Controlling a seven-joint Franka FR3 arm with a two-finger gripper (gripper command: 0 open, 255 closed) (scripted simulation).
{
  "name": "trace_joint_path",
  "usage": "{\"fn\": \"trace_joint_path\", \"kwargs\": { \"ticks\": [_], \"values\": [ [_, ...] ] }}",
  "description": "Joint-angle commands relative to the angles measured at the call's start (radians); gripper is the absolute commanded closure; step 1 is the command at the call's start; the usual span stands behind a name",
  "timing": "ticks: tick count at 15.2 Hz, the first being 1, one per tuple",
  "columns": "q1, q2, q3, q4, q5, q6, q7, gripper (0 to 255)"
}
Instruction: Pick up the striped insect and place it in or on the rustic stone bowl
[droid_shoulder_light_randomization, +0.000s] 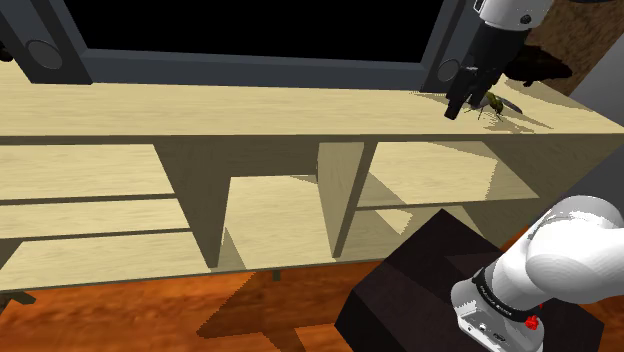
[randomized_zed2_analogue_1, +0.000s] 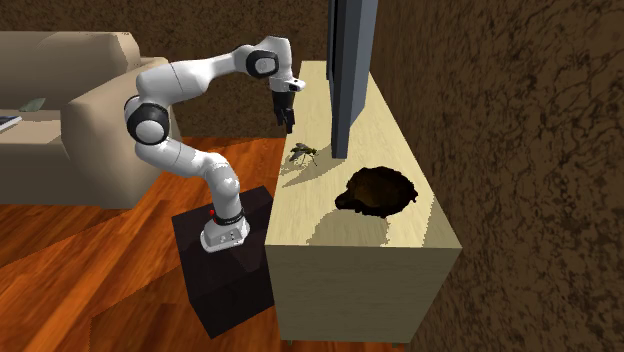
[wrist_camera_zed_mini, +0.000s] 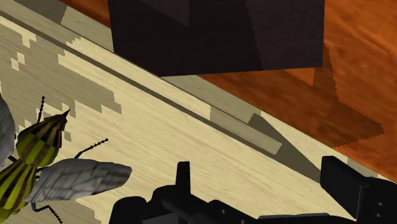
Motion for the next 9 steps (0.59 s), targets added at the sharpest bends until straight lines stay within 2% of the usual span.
{"fn": "trace_joint_path", "kwargs": {
  "ticks": [1,9],
  "values": [
    [0.0,0.0,0.0,0.0,0.0,0.0,0.0,0],
    [-0.02,-0.075,-0.203,-0.031,-0.145,0.029,-0.284,0]
  ]
}}
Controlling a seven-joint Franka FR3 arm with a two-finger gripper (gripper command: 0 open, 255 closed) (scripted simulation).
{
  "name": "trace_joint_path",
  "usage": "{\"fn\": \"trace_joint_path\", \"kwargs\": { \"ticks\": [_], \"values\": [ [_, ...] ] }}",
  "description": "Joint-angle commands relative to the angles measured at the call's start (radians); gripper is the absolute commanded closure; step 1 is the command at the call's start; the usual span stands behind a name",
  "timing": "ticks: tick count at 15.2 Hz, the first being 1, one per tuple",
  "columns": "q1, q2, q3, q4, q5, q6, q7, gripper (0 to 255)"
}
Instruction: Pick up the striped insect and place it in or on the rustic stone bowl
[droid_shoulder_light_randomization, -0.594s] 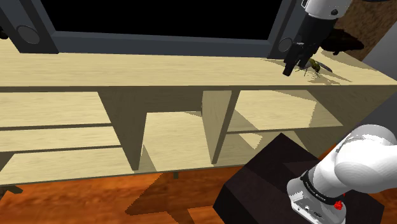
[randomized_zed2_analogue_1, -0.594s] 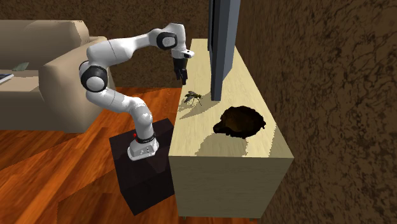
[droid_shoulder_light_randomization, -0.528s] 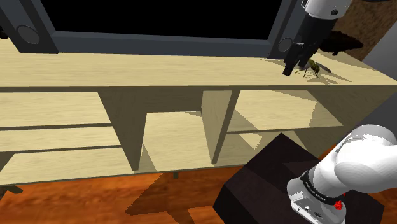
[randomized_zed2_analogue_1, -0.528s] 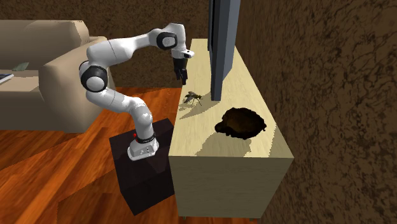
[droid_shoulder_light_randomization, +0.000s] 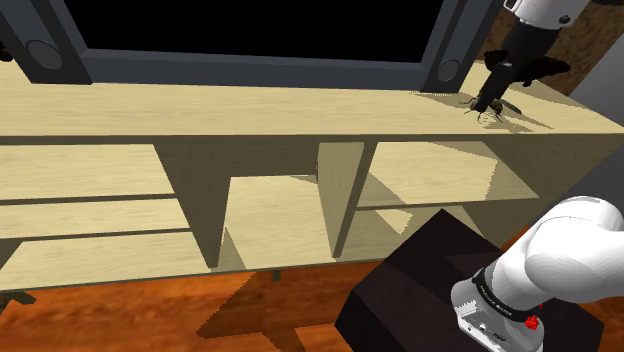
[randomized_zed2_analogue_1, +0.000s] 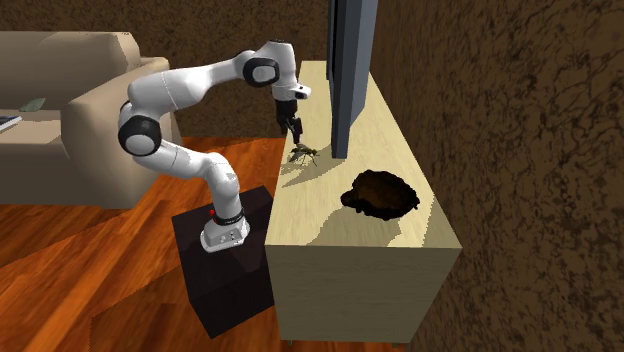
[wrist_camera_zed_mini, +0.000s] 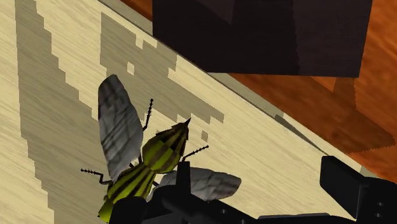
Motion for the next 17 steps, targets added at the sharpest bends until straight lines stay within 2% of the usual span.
{"fn": "trace_joint_path", "kwargs": {
  "ticks": [1,5,12,17],
  "values": [
    [-0.004,0.001,-0.06,0.011,-0.041,0.011,-0.08,0],
    [-0.004,0.005,-0.153,0.031,-0.097,0.034,-0.199,0],
    [-0.013,-0.019,-0.174,-0.084,-0.117,0.125,-0.192,0],
    [-0.013,-0.019,-0.174,-0.084,-0.117,0.125,-0.192,0]
  ]
}}
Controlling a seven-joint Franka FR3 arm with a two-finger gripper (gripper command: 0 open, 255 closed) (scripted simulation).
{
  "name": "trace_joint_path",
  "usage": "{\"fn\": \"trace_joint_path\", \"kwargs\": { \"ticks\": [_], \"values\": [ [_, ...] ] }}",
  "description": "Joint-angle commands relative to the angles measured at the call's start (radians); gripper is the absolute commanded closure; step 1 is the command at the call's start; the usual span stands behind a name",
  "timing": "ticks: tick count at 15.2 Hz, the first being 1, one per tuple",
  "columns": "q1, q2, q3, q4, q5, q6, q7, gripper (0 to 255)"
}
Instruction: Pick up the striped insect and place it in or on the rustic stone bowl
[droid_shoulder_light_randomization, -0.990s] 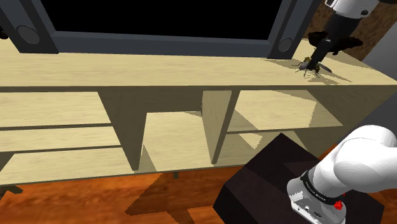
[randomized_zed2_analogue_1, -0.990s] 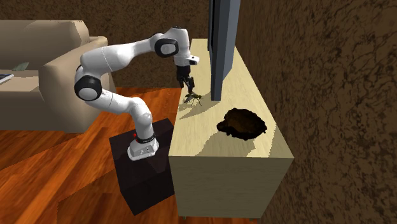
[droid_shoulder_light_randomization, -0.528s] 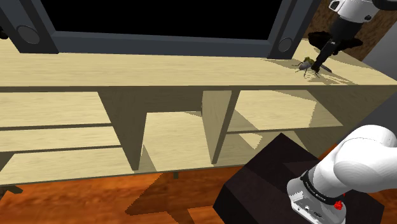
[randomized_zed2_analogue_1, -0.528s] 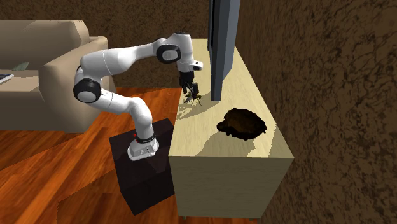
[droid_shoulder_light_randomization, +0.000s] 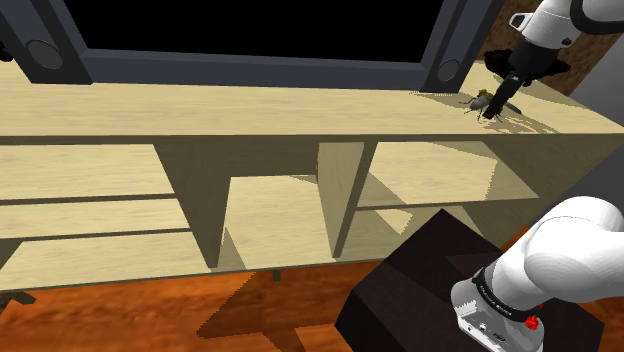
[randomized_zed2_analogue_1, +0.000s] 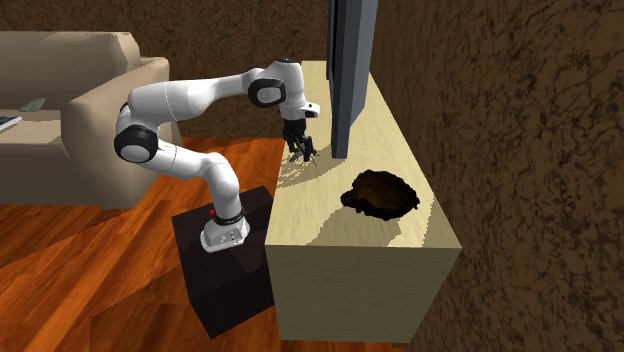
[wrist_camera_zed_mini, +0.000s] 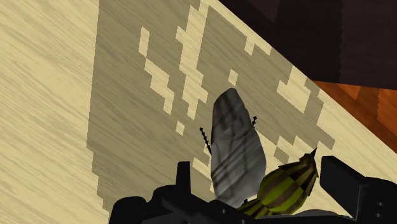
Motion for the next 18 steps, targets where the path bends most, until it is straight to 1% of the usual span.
{"fn": "trace_joint_path", "kwargs": {
  "ticks": [1,3,4,13,18],
  "values": [
    [0.0,0.0,0.0,-0.001,0.0,0.001,0.0,0],
    [0.0,0.0,0.0,0.0,0.0,0.001,0.0,0],
    [0.0,0.0,0.0,0.0,0.0,0.001,0.0,255],
    [0.0,0.0,0.0,0.0,0.0,0.001,0.0,255],
    [0.007,0.021,0.012,0.078,0.013,-0.057,-0.006,255]
  ]
}}
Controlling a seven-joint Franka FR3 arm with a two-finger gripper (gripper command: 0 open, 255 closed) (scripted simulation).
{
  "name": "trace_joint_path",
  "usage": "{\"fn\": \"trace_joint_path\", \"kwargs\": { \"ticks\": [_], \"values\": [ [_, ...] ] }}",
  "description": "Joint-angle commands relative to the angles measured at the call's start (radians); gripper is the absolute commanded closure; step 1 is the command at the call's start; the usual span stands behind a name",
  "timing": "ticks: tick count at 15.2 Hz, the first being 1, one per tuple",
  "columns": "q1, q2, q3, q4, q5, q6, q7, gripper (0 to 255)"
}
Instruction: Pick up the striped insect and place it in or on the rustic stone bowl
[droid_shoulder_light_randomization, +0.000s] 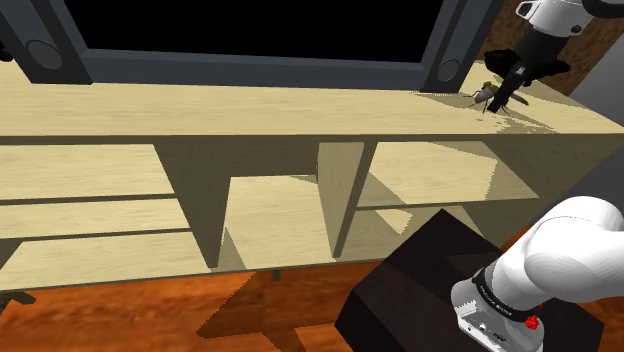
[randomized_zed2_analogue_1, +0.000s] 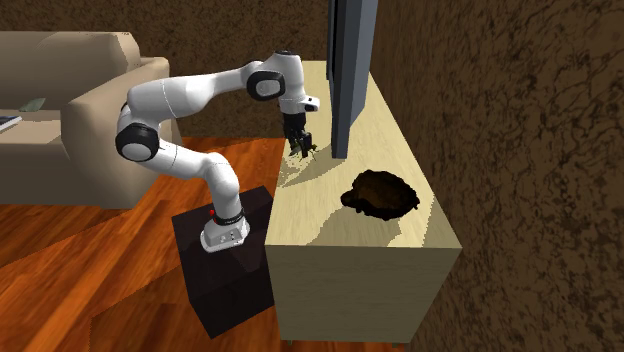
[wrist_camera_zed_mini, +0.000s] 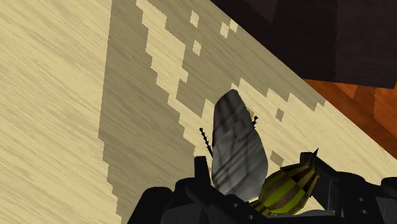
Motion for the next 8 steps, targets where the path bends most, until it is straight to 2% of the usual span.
{"fn": "trace_joint_path", "kwargs": {
  "ticks": [1,8],
  "values": [
    [0.003,0.011,0.004,0.032,0.005,-0.021,-0.002,255],
    [0.012,0.049,0.018,0.15,0.021,-0.101,-0.011,255]
  ]
}}
